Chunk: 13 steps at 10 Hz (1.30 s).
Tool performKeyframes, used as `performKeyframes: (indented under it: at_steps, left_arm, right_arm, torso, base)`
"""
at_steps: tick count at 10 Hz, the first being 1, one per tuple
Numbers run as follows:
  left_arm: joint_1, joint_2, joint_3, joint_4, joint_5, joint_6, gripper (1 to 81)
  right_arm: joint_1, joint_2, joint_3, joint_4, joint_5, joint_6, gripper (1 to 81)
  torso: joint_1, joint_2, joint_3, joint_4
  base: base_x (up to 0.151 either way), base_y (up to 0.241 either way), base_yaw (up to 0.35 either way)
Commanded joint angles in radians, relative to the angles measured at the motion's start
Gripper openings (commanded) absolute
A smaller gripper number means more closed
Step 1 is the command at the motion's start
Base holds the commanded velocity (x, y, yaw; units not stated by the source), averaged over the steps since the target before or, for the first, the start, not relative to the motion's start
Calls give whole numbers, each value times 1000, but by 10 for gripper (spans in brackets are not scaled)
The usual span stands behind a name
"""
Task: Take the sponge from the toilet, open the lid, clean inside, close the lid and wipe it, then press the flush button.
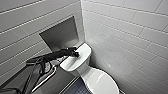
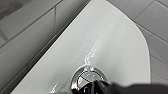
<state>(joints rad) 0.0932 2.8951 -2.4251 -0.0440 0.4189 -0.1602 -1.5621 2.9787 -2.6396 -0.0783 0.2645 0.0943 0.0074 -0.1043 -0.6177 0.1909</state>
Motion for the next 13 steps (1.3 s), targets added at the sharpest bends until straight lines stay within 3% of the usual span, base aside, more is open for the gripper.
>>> performKeyframes:
  at_steps: [1, 8, 13]
  left_arm:
    - [-154, 4, -58, 48, 17, 2, 10]
    - [-77, 98, -173, 119, 9, 2, 10]
    - [-105, 104, -177, 107, 17, 2, 10]
  right_arm:
    - [-33, 7, 11, -15, -73, -2, 10]
    - [-37, 7, 14, -15, -73, -2, 10]
    - [-34, 9, 14, -15, -73, -2, 10]
  torso:
    - [0, 0, 0, 0]
    - [0, 0, 0, 0]
    - [0, 0, 0, 0]
  base:
    - [0, 0, 0]
    - [0, 0, 0]
    - [0, 0, 0]
